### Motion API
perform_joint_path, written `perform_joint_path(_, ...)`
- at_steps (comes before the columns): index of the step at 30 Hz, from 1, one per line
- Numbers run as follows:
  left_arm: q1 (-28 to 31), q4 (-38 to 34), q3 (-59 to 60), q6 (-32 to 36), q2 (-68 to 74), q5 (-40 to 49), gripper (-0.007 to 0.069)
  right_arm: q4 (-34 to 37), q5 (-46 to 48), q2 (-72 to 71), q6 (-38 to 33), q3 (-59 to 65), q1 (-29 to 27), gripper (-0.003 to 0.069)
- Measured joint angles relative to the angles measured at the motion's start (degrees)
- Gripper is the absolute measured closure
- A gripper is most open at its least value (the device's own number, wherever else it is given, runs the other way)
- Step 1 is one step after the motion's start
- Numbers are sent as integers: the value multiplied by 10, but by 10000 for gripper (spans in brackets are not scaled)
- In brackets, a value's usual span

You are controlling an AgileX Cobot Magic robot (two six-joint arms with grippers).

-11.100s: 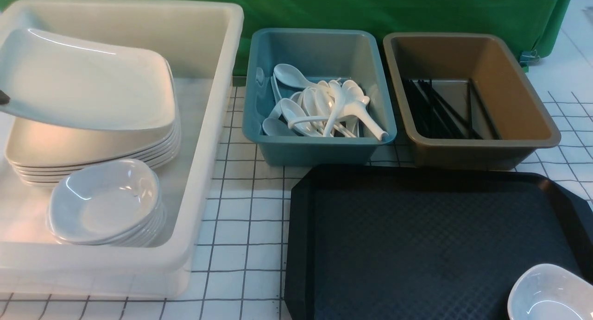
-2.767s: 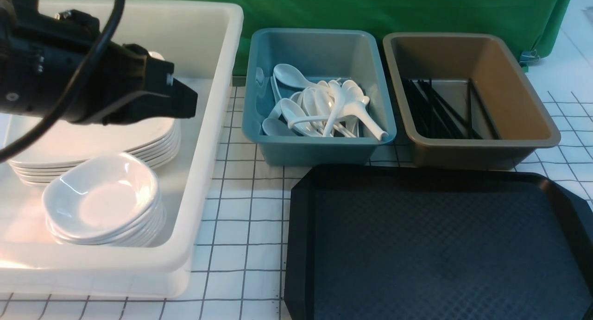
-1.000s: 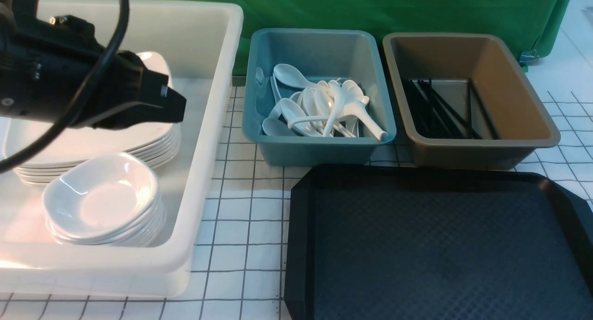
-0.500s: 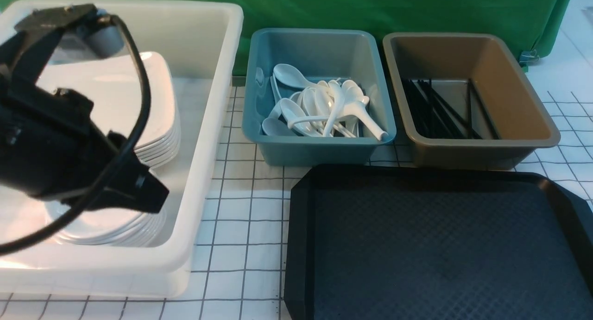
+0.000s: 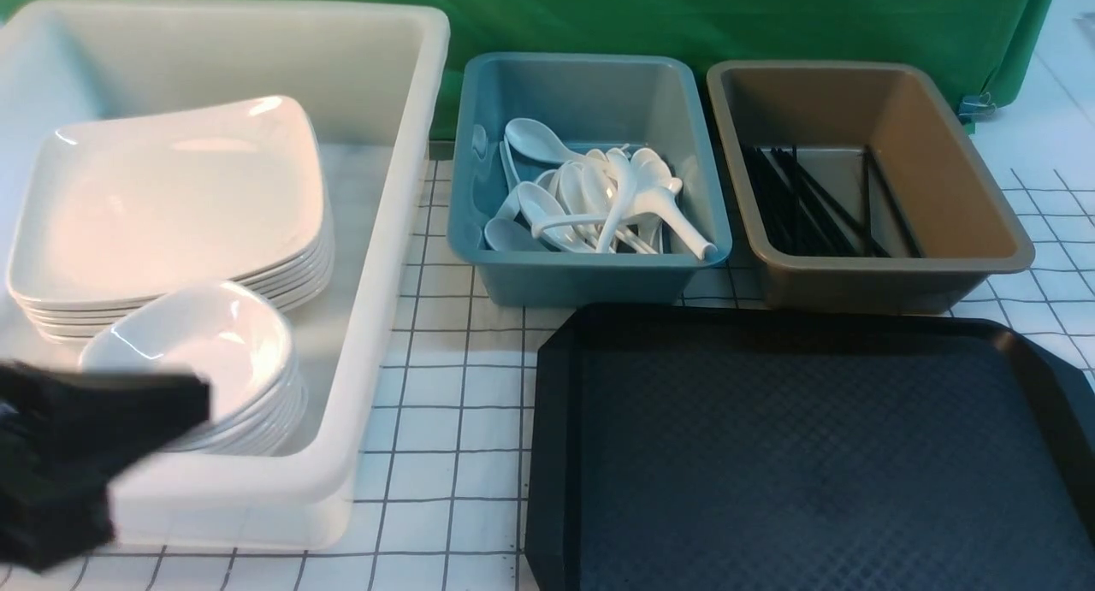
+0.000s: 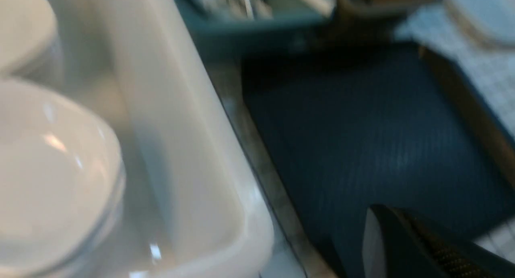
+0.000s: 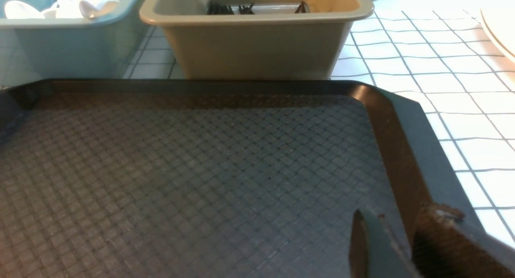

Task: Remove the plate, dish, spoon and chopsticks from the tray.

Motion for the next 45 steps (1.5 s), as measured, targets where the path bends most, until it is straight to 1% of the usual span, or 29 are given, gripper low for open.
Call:
perform_joint_path(1,0,-1,15,-1,-17,-39,620,0,0,0,0,0,0,426)
perform_joint_path(2,0,-1,30,-4,-38,-98,620,0,0,0,0,0,0,424)
perform_joint_path(3,0,-2,38,-5,-50,-120,620,0,0,0,0,0,0,424)
perform_joint_path(5,0,-3,55,-6,-74,-192,620,0,0,0,0,0,0,420)
perform_joint_path(8,0,-3,66,-7,-84,-232,620,0,0,0,0,0,0,420)
perform_joint_path(10,0,-1,71,-7,-84,-244,620,0,0,0,0,0,0,420)
perform_joint_path(16,0,18,78,-7,-84,-244,620,0,0,0,0,0,0,419)
perform_joint_path(19,0,48,78,-7,-84,-243,620,0,0,0,0,0,0,419)
perform_joint_path(20,0,74,78,-7,-84,-243,620,0,0,0,0,0,0,419)
perform_joint_path(22,0,94,78,-7,-84,-242,620,0,0,0,0,0,0,419)
perform_joint_path(23,0,116,78,-7,-84,-236,620,0,0,0,0,0,0,419)
perform_joint_path(28,0,144,91,-8,-84,-215,620,0,0,0,0,0,0,419)
perform_joint_path(33,0,232,172,-73,-142,-208,620,0,0,0,0,0,0,419)
perform_joint_path(35,10,260,212,-110,-181,-207,620,0,0,0,0,0,0,419)
perform_joint_path(38,51,270,265,-142,-245,-206,620,0,0,0,0,0,0,419)
perform_joint_path(42,111,270,328,-149,-296,-208,620,0,0,0,0,0,0,419)
perform_joint_path(45,125,270,368,-149,-302,-226,620,0,0,0,0,0,0,419)
